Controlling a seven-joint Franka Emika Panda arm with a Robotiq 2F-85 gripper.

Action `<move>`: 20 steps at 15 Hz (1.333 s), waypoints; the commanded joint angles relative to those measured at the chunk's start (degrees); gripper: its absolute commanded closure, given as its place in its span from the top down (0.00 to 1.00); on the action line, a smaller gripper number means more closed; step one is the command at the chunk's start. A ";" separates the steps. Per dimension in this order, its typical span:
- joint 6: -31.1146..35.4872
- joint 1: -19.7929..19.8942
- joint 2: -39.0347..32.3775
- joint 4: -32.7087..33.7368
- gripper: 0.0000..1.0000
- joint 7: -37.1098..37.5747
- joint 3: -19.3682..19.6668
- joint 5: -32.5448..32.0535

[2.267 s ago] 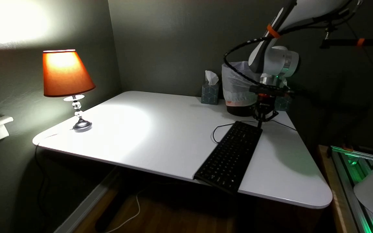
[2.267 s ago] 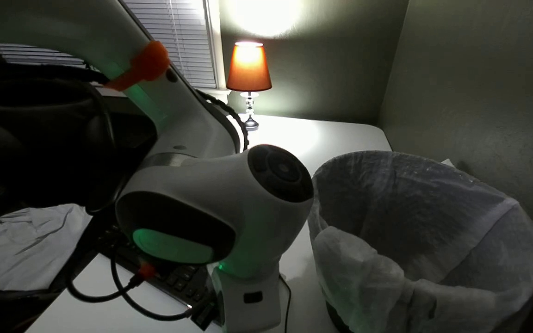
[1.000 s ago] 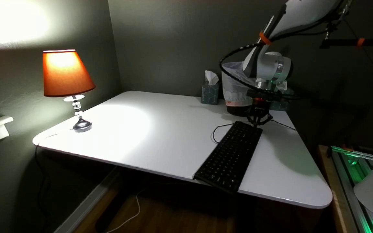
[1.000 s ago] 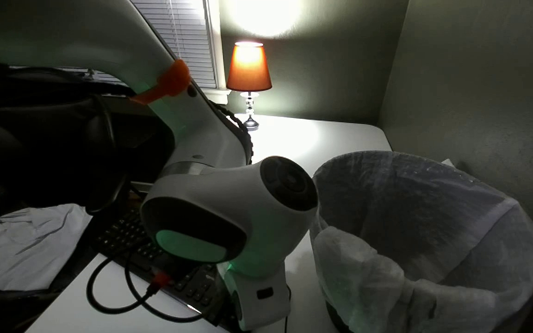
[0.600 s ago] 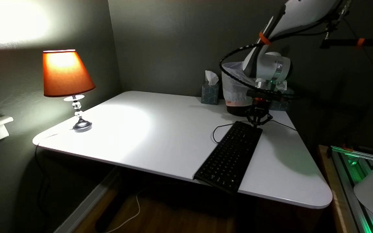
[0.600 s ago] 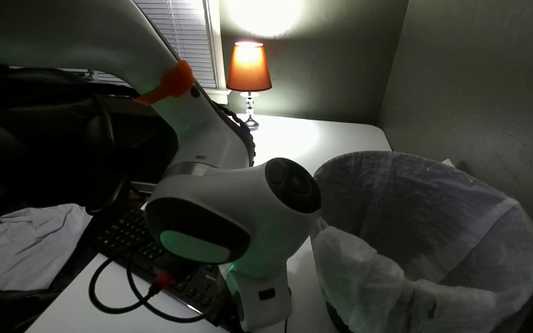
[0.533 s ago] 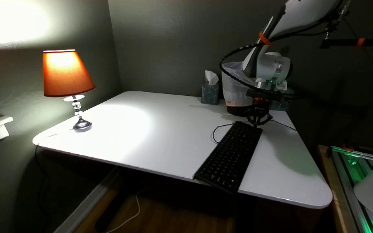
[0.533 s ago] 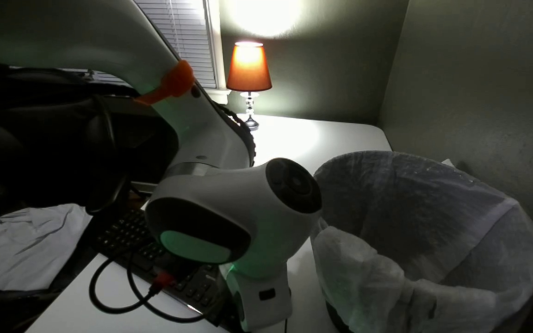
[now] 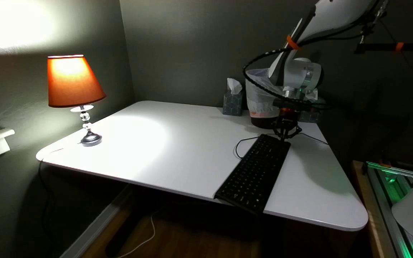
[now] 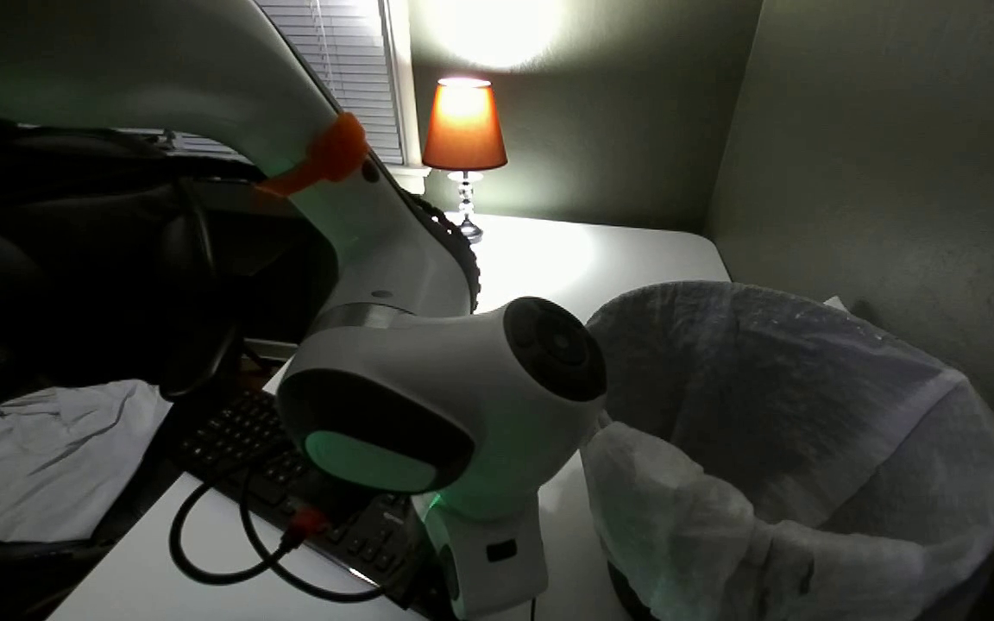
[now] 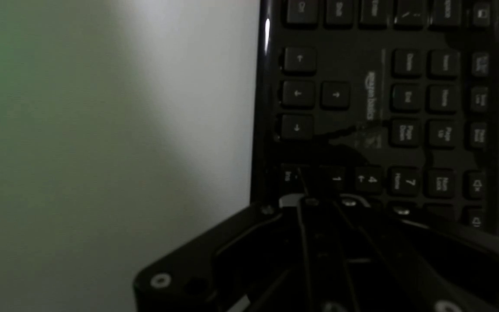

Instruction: Press a button on the keyboard

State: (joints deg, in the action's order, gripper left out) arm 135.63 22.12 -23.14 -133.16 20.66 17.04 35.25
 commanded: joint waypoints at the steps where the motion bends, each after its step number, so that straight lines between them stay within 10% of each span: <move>1: -0.47 -0.37 1.03 -0.99 0.00 -0.45 0.04 0.72; 12: 2.22 -3.64 9.51 -7.89 0.00 2.38 0.67 -0.66; 13: 2.36 -3.85 10.40 -8.38 0.26 2.29 0.52 -0.61; 20: 9.46 -10.21 20.62 -15.51 0.70 16.64 0.89 -16.36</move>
State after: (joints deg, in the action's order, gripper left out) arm 141.73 15.50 -9.32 -143.14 27.99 17.12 28.07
